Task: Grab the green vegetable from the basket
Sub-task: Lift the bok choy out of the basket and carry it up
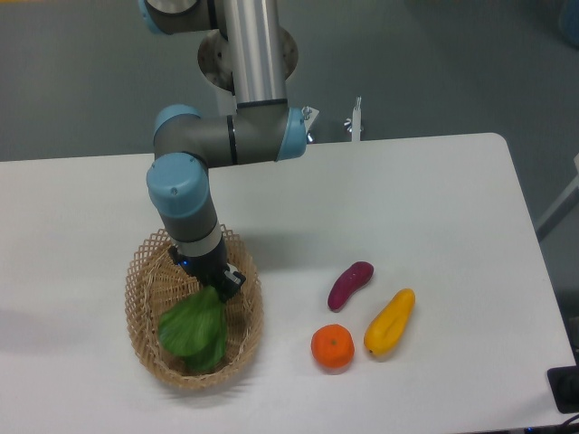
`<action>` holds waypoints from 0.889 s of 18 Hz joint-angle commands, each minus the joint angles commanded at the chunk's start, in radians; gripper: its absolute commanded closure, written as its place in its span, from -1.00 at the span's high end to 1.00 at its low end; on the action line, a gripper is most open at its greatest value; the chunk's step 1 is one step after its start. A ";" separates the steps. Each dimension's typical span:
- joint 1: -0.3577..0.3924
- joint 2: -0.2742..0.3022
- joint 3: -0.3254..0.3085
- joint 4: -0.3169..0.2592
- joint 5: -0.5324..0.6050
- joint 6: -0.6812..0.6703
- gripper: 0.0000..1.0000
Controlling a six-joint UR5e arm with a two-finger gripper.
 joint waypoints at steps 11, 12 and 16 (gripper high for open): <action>0.221 0.130 0.063 -0.175 -0.115 0.221 -0.21; 0.251 0.138 0.066 -0.199 -0.121 0.257 -0.21; 0.380 0.189 0.068 -0.297 -0.130 0.441 -0.21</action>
